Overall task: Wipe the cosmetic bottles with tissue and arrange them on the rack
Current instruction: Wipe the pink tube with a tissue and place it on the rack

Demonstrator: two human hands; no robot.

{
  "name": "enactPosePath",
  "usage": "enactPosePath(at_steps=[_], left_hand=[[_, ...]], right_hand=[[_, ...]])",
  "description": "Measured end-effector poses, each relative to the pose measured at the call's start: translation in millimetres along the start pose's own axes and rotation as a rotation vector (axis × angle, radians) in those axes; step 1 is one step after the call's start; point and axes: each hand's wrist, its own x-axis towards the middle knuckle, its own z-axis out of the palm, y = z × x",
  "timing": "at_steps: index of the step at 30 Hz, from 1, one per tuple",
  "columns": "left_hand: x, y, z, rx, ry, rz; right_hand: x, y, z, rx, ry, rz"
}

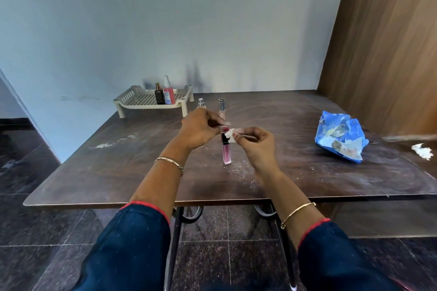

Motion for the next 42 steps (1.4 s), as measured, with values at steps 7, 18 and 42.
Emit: enactPosePath(at_steps=[7, 18, 42], left_hand=[[-2.1, -1.8, 4.9, -0.092, 0.051, 0.010], [3.7, -8.2, -0.4, -0.125, 0.034, -0.025], [3.9, -3.5, 3.2, -0.127, -0.024, 0.007]], right_hand=[[7.1, 9.3, 9.6, -0.194, -0.014, -0.108], [0.9, 29.1, 11.0, -0.714, -0.068, -0.236], [2.8, 3.6, 7.6, -0.488, -0.025, -0.231]])
